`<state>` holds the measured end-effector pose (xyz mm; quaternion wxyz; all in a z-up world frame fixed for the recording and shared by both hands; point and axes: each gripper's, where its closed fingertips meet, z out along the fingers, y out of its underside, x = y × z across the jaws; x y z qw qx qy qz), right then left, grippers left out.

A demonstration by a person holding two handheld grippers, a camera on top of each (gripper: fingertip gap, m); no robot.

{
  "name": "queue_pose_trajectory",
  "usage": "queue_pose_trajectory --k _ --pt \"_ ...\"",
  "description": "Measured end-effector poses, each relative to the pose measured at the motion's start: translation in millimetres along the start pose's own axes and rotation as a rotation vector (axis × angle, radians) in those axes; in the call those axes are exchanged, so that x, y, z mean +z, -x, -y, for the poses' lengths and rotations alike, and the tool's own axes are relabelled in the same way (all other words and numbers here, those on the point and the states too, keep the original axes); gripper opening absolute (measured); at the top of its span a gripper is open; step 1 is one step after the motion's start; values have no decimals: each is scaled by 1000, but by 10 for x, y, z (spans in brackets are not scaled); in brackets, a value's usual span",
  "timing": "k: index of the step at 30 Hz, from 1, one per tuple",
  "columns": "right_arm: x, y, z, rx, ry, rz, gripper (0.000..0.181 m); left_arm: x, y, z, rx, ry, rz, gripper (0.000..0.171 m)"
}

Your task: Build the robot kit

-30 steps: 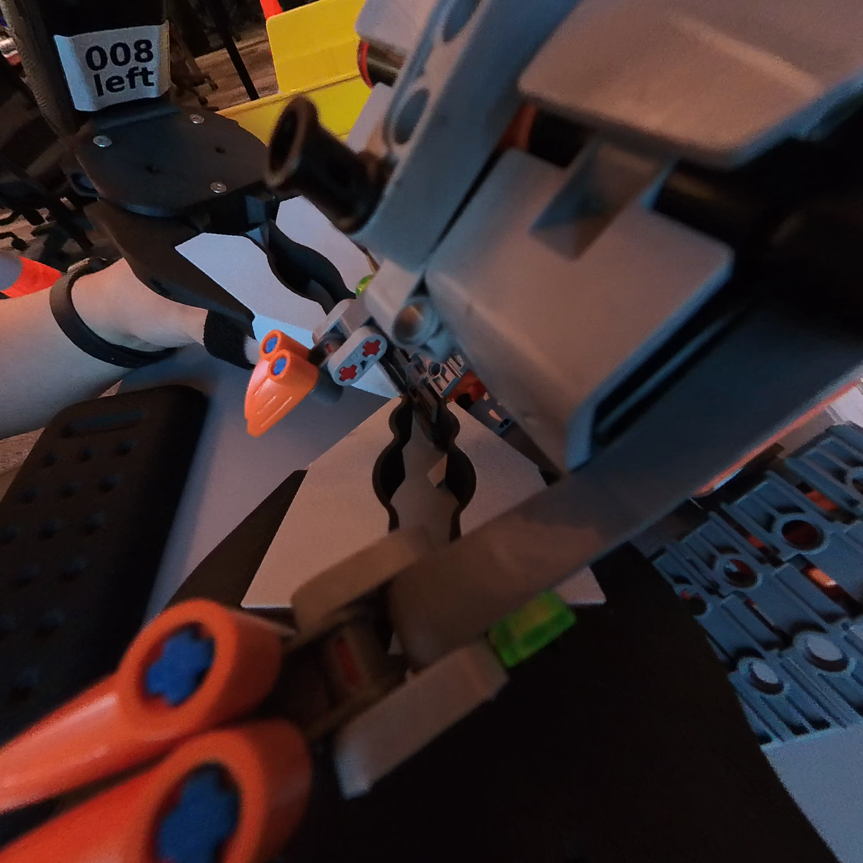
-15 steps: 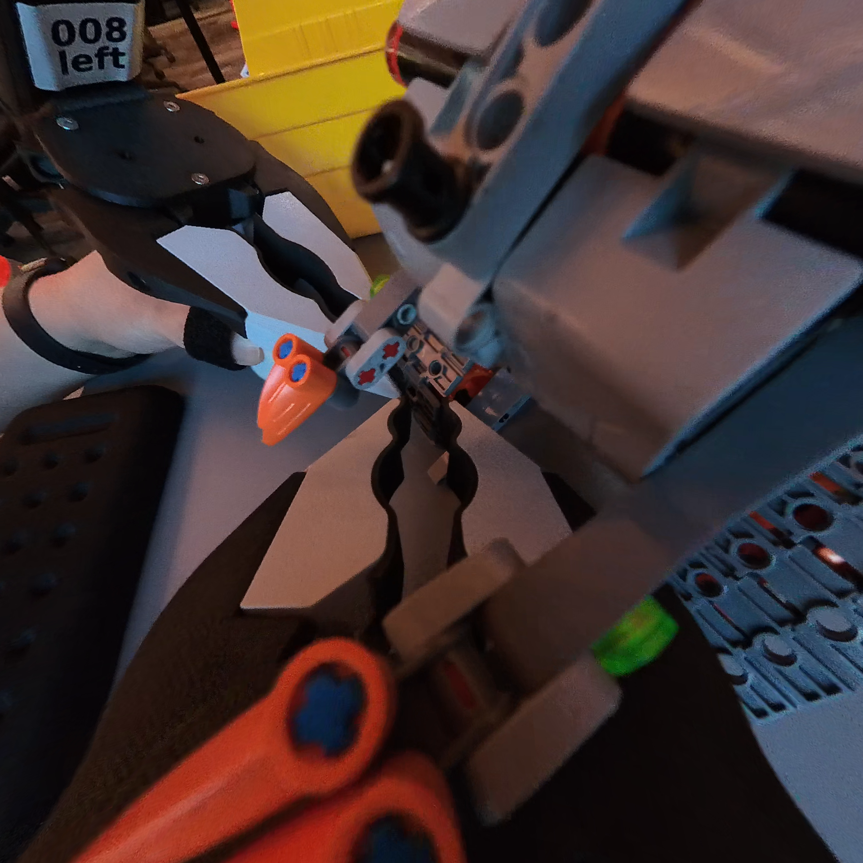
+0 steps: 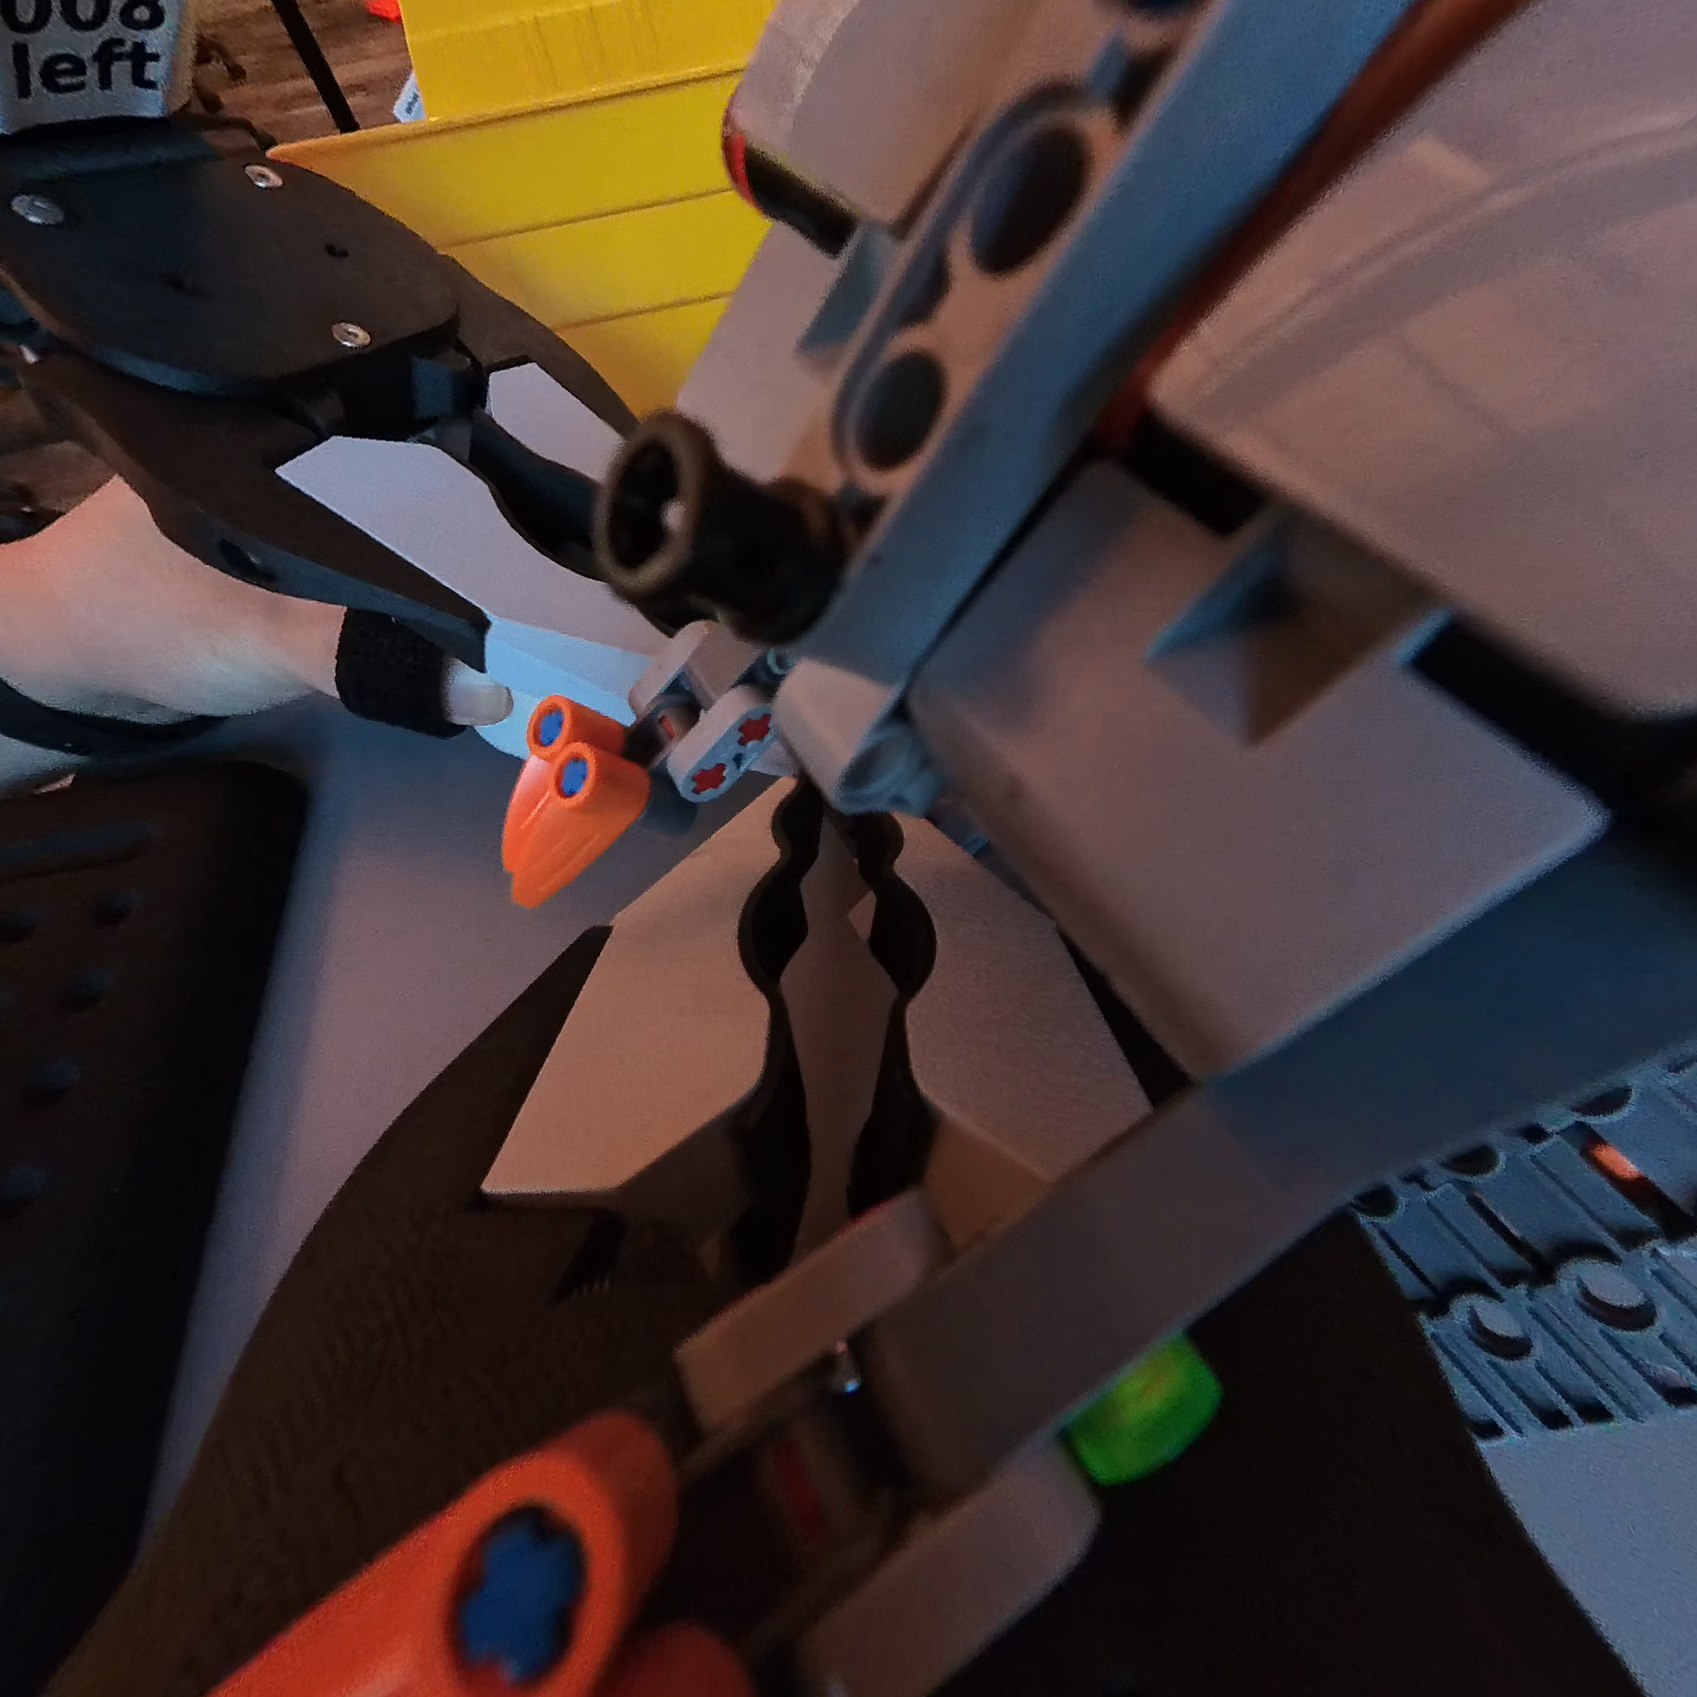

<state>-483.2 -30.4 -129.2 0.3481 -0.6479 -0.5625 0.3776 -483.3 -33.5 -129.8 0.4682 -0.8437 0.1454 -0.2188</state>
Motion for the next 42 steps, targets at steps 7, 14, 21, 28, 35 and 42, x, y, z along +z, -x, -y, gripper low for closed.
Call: queue_pose_trajectory --k 7,14,21,28,35,42 --pt "-17 -62 2 55 -8 -32 8 50 18 40 -18 -15 39 8" --pt "-16 -90 4 68 -8 -70 8 69 36 50 -14 -17 69 8" --pt "-19 -118 22 111 -38 -73 7 83 56 83 -37 -34 67 9" --pt "-259 127 -138 10 15 146 8 27 -299 -38 -7 11 -138 9" --pt "-472 231 -262 -47 76 244 7 -101 -405 -153 84 40 -165 12" --pt "-825 359 -383 -44 109 425 8 -133 -528 -93 130 34 -229 25"
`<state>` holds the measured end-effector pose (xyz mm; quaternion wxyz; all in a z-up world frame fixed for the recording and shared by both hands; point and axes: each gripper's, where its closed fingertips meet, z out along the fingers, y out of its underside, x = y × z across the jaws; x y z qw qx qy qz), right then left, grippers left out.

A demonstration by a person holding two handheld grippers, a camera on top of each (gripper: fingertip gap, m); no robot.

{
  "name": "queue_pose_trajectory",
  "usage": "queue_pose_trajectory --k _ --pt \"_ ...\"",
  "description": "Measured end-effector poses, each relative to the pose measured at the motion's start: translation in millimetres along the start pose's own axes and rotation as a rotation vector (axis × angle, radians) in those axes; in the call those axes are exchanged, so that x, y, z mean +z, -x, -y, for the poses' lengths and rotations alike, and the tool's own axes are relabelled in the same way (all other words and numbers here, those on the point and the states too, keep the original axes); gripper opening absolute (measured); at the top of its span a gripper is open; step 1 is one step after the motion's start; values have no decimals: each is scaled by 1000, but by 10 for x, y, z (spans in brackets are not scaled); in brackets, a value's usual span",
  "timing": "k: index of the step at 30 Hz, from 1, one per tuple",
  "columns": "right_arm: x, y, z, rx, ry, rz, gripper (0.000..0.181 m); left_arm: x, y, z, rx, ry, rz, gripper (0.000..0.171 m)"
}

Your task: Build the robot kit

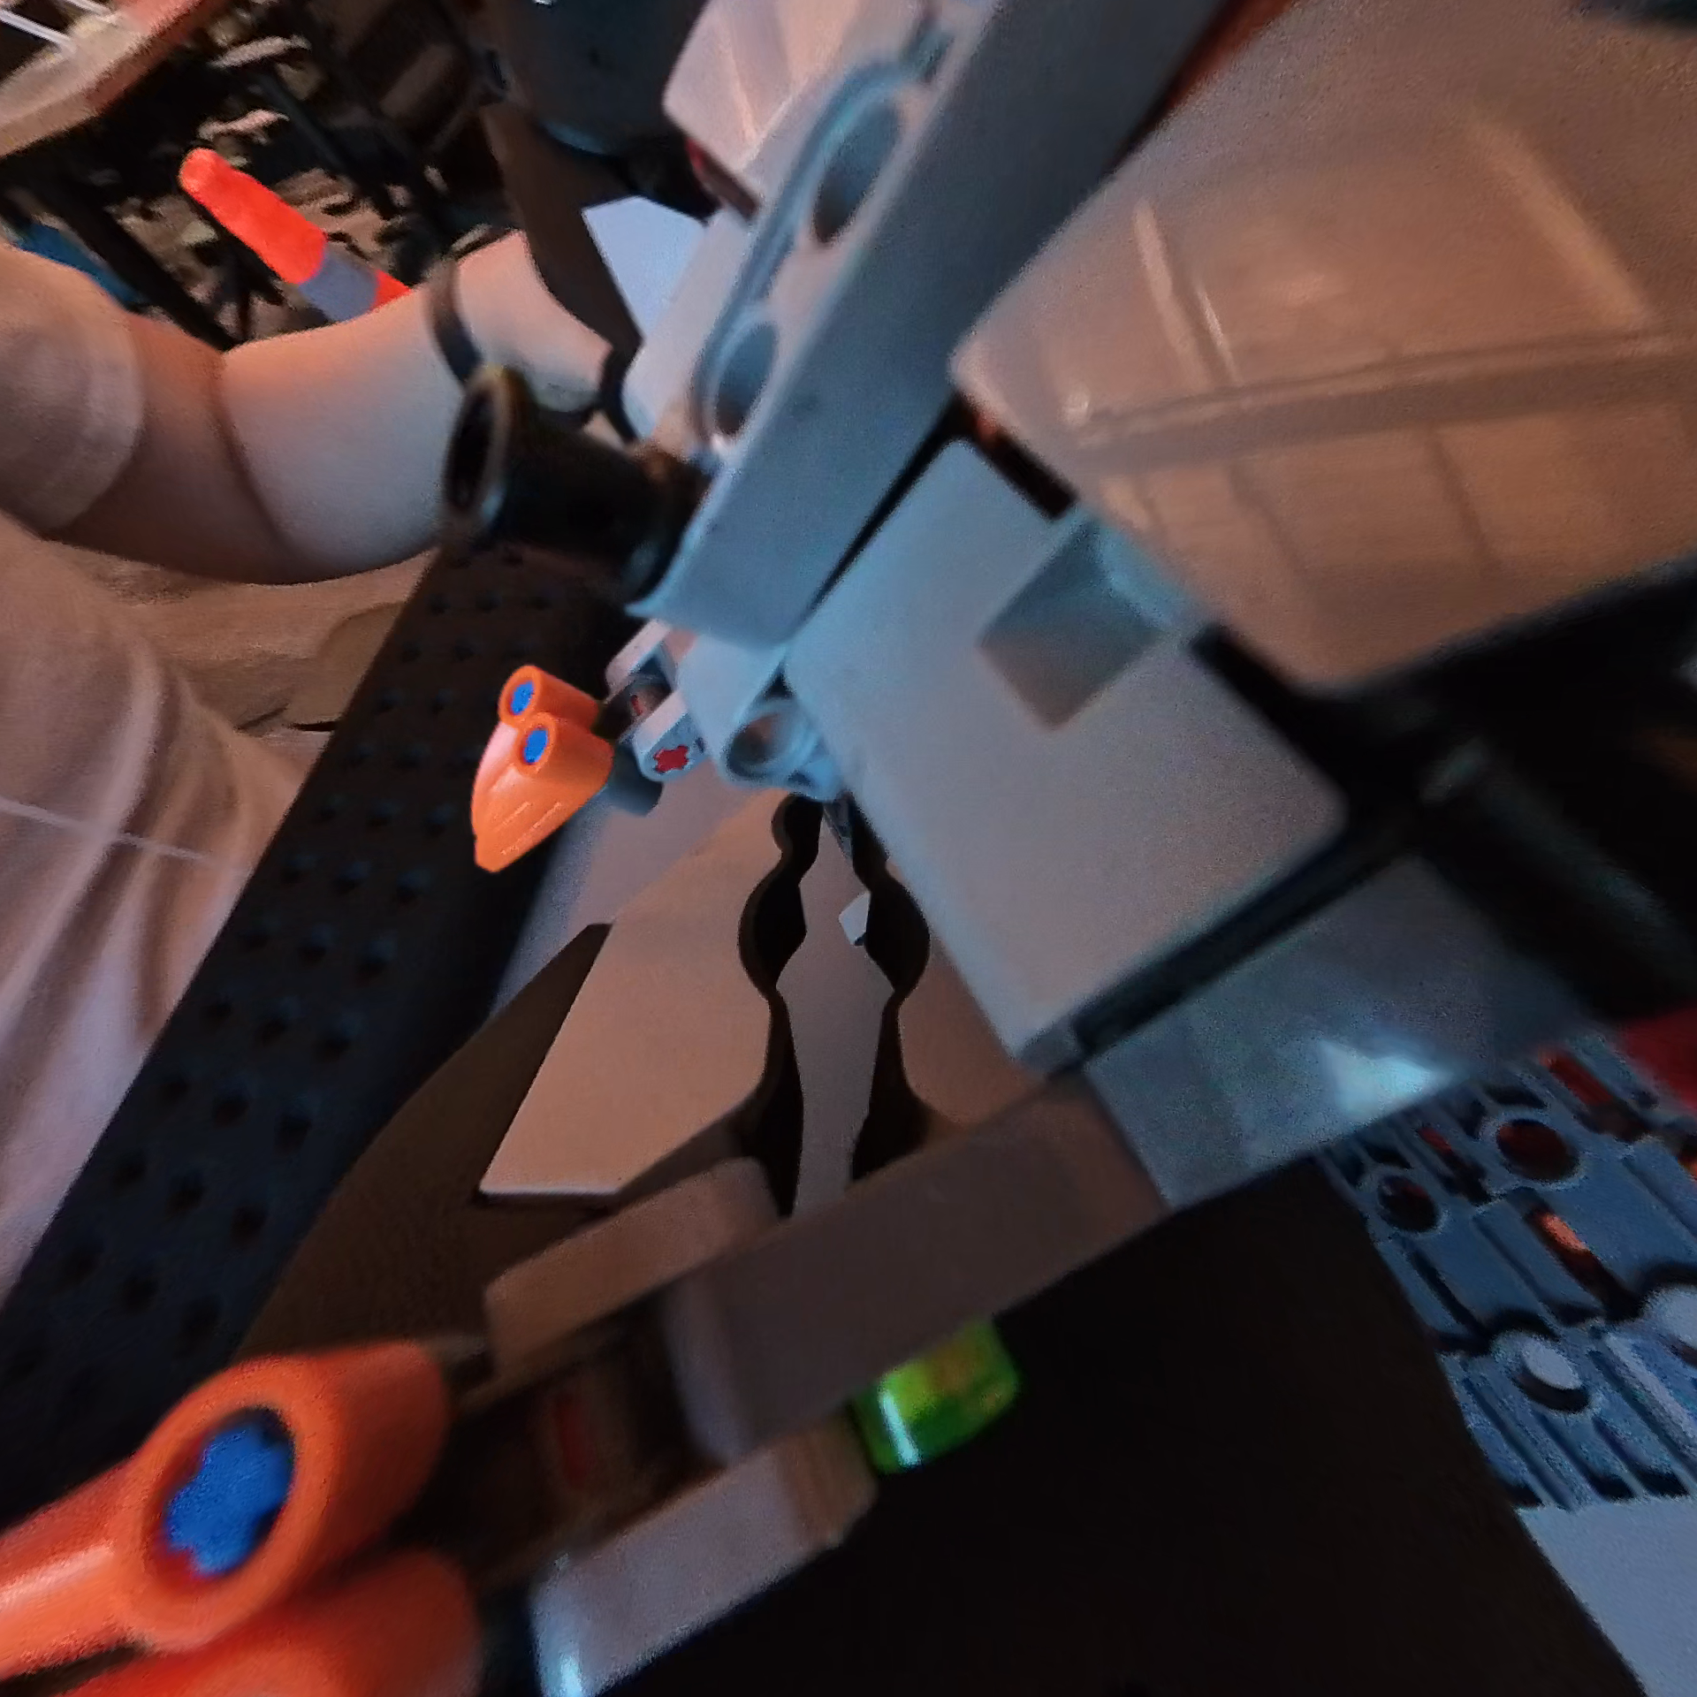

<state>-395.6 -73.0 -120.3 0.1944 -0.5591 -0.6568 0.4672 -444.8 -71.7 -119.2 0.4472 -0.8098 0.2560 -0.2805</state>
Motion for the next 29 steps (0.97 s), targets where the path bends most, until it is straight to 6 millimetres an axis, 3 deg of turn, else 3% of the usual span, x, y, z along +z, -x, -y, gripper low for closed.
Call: queue_pose_trajectory --k 5,7,15,19,25,29 --pt "-230 206 35 4 -54 121 7 50 -75 202 74 -86 -12 40" --pt "-317 253 51 6 -73 161 7 63 -67 249 79 -109 -21 55" --pt "-689 441 132 10 -239 360 7 192 -168 543 -9 -222 -228 60" --pt "-788 498 84 7 -274 430 6 262 -435 691 34 -233 -340 53" --pt "-1010 610 110 30 -394 608 6 222 -665 810 64 -284 -375 51" --pt "-1056 624 93 50 -431 686 7 207 -731 832 108 -313 -355 53"
